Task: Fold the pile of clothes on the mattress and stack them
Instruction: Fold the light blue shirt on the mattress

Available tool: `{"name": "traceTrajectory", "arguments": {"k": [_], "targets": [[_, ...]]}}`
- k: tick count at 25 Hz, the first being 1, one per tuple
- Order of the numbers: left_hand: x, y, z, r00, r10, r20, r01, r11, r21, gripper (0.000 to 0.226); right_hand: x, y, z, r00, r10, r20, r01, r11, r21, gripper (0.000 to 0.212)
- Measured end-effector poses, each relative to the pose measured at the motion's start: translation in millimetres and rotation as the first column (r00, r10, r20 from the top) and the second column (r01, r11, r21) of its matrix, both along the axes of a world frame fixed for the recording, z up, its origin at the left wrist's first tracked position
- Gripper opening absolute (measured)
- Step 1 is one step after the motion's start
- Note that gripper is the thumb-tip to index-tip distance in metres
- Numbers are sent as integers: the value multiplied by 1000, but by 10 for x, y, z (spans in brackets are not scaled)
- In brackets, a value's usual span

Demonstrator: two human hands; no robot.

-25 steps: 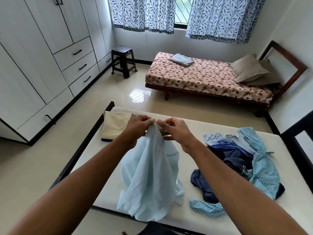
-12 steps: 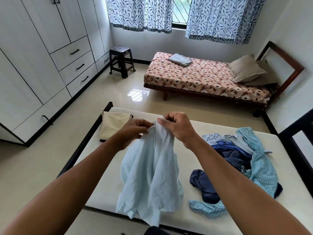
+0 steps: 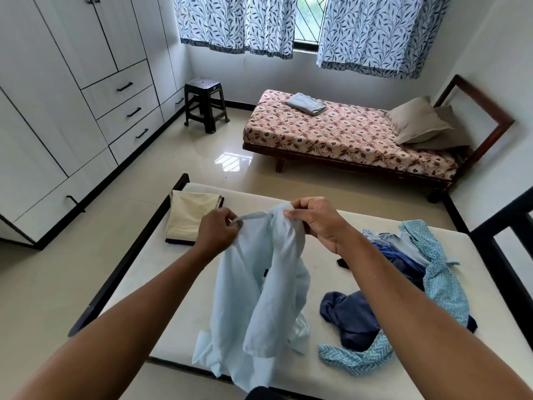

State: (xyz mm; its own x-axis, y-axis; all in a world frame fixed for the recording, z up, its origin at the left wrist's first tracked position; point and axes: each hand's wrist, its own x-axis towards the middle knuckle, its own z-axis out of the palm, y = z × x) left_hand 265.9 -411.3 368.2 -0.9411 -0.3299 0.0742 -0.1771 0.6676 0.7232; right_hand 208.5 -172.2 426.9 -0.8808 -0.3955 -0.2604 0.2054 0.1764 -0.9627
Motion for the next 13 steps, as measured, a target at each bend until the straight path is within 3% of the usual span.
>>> {"name": "traceTrajectory", "arguments": {"k": [3, 6, 7, 9, 11, 13], "targets": [[-75, -13, 131, 984, 74, -163, -86, 994, -67, 9, -30, 105, -74, 986, 122, 113, -142, 972, 188, 17], [-126, 21, 187, 971, 89, -222, -109, 991, -82, 19, 29, 82, -161, 975, 193, 107, -221, 858, 464, 19], [-140, 24, 157, 980, 80, -181, -92, 994, -63, 33, 49, 51, -180, 978, 183, 99, -208, 852, 481, 18], [-135, 32, 77, 996, 64, -68, -53, 988, 141, 51, 63, -15, -193, 986, 136, 100, -166, 885, 436, 19], [-114, 1, 23, 999, 41, 8, -41, 931, 362, 49, 30, -60, -180, 990, 62, 130, -103, 933, 344, 21], [-91, -43, 65, 999, 16, 49, -37, 890, 455, 37, -30, -63, -157, 983, -13, 181, -30, 972, 232, 28]]}}
